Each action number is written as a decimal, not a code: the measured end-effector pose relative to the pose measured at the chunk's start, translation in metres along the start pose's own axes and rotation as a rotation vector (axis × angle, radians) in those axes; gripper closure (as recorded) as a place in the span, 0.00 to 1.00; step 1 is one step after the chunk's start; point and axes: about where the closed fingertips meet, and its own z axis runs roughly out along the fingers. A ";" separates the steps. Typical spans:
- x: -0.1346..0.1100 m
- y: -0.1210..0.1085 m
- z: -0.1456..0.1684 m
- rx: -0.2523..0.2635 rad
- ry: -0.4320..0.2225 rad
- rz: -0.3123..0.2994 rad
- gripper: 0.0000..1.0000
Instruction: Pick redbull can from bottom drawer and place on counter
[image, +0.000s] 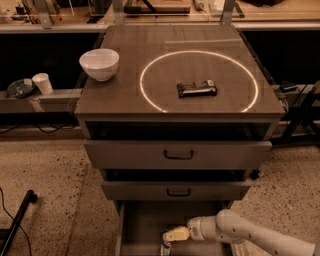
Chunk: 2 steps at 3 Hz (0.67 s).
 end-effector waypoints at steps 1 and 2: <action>0.001 0.000 0.001 0.000 0.006 0.011 0.00; 0.003 -0.005 0.016 0.026 0.014 -0.067 0.00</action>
Offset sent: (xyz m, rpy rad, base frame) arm 0.0106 0.0108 -0.0302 -0.1088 -0.1402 0.0933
